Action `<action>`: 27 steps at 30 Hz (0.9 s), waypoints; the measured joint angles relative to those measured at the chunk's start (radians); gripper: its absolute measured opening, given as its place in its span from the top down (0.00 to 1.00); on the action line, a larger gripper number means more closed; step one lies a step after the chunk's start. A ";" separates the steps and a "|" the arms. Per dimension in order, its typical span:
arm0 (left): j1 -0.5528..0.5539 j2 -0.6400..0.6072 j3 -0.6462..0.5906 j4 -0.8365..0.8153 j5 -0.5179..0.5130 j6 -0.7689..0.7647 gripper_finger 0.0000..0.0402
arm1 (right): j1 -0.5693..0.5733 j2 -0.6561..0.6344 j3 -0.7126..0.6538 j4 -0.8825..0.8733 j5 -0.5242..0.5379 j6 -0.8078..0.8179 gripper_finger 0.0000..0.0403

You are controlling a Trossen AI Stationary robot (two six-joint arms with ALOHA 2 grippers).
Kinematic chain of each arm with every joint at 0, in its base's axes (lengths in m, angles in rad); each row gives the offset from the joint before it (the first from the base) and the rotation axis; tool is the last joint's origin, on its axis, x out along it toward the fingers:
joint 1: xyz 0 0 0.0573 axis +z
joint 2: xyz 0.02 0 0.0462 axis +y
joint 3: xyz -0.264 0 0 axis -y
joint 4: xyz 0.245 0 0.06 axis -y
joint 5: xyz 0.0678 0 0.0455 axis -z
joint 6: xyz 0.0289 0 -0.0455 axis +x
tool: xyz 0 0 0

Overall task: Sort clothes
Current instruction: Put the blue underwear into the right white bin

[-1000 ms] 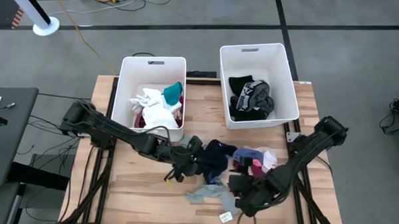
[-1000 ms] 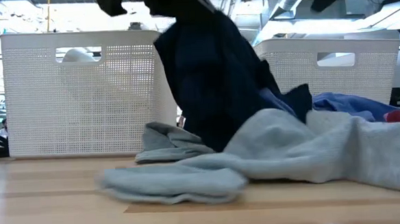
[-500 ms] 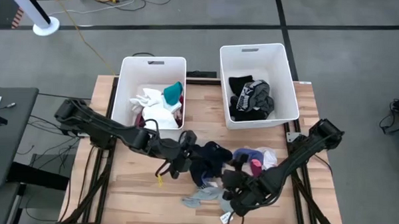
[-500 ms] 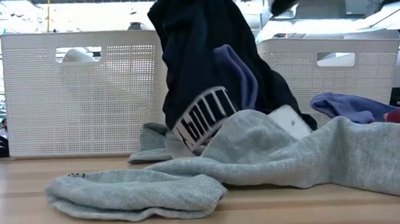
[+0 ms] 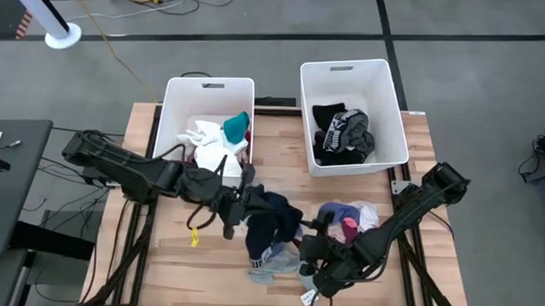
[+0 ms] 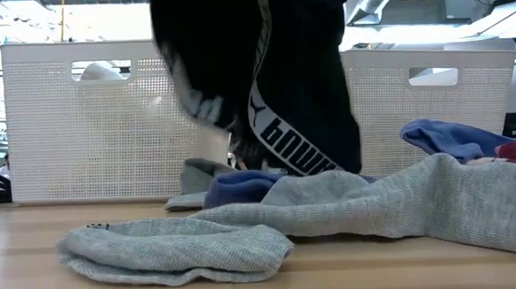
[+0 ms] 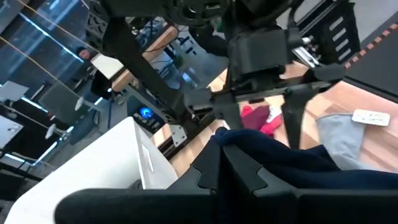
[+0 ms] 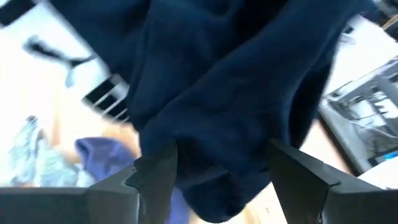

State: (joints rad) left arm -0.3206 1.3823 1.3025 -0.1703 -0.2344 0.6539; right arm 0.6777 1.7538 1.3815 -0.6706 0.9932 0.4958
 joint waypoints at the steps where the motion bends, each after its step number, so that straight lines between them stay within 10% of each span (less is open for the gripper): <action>1: 0.000 -0.001 0.000 -0.008 0.001 0.000 1.00 | 0.000 0.000 0.000 0.002 0.018 0.000 0.35; 12: 0.001 0.010 0.000 -0.070 0.081 -0.007 1.00 | -0.028 0.000 0.000 0.193 0.067 -0.168 0.35; 27: 0.003 0.011 0.000 -0.063 0.230 0.027 1.00 | -0.199 0.033 0.002 0.509 -0.289 -0.424 0.35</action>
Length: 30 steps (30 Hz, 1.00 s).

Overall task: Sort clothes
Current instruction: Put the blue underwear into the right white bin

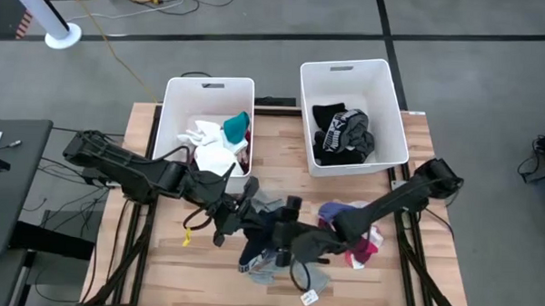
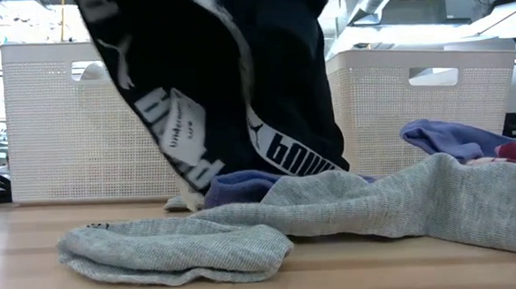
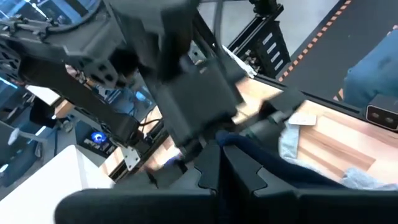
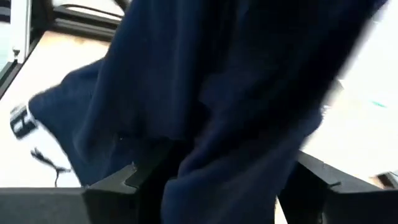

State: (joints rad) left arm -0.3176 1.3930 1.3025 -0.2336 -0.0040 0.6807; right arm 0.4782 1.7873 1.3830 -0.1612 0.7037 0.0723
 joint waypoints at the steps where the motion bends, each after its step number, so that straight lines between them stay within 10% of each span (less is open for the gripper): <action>1: 0.000 0.000 0.000 -0.002 0.001 0.001 1.00 | -0.009 0.011 0.000 0.016 -0.017 -0.011 0.35; 9: -0.002 0.000 0.000 -0.009 0.001 0.013 1.00 | -0.050 0.067 0.000 0.061 -0.032 -0.027 0.47; 18: -0.003 0.000 0.000 -0.022 0.003 0.030 1.00 | -0.041 0.067 -0.001 0.087 -0.027 -0.130 0.95; 30: -0.003 -0.017 0.000 -0.168 -0.110 -0.057 0.77 | -0.017 -0.029 -0.001 -0.002 0.112 -0.182 0.99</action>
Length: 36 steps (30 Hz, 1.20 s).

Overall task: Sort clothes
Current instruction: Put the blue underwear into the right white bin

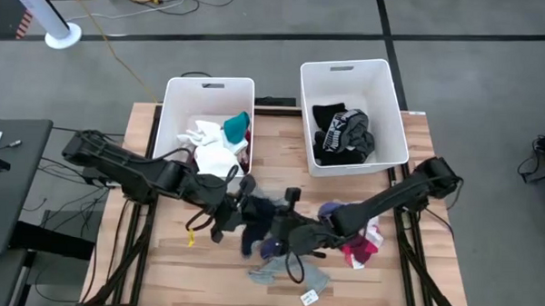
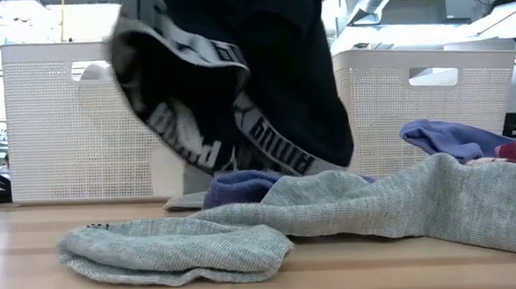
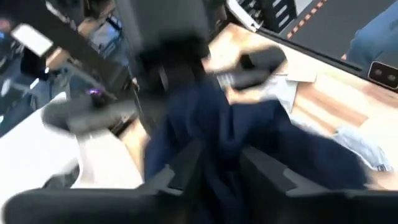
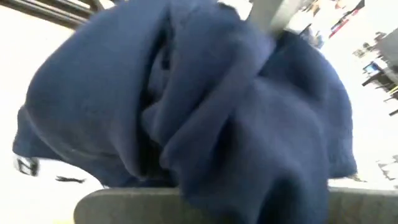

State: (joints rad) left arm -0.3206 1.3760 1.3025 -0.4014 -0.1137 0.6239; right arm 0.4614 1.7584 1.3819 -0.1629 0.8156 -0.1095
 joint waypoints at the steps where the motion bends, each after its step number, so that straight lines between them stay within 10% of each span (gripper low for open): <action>1: 0.000 -0.006 0.000 -0.011 -0.010 -0.010 0.74 | 0.006 -0.018 0.000 -0.012 0.017 -0.007 0.99; 18: -0.008 -0.047 -0.012 -0.269 -0.017 -0.218 0.56 | 0.033 -0.313 0.000 -0.057 0.311 -0.264 1.00; 36: -0.009 -0.048 -0.345 -0.015 0.144 -0.294 0.56 | -0.302 -0.597 0.001 -0.079 0.345 -0.449 1.00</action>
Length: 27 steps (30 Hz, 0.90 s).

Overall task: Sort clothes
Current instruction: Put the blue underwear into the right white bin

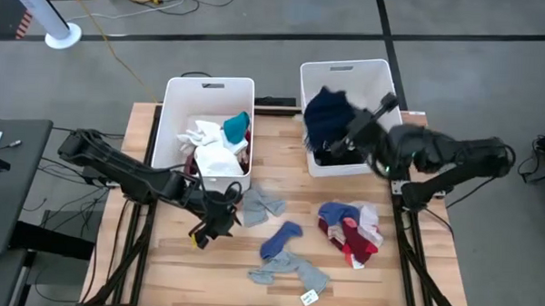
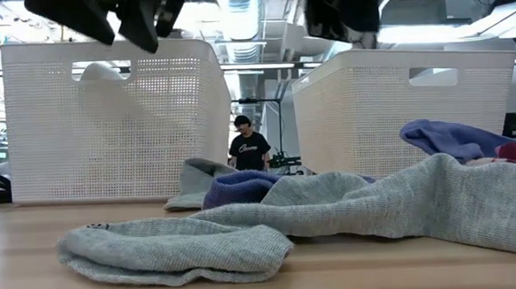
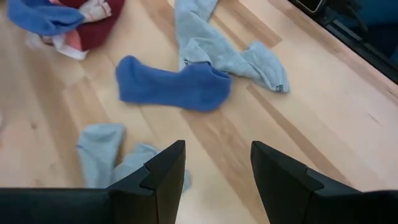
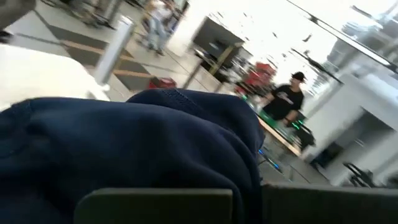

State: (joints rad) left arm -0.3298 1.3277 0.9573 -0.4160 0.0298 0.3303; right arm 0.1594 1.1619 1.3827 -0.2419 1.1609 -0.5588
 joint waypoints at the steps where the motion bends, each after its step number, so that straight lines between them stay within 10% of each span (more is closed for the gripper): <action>1: 0.000 0.000 -0.021 0.025 0.008 -0.007 0.56 | -0.029 -0.010 0.000 -0.016 -0.010 0.005 1.00; 27: -0.035 0.000 -0.223 0.382 0.063 -0.084 0.56 | -0.706 0.179 0.000 -0.372 -0.554 0.359 1.00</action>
State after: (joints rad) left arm -0.3650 1.3277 0.7345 -0.0342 0.0925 0.2462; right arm -0.5463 1.3406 1.3827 -0.6144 0.6064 -0.2000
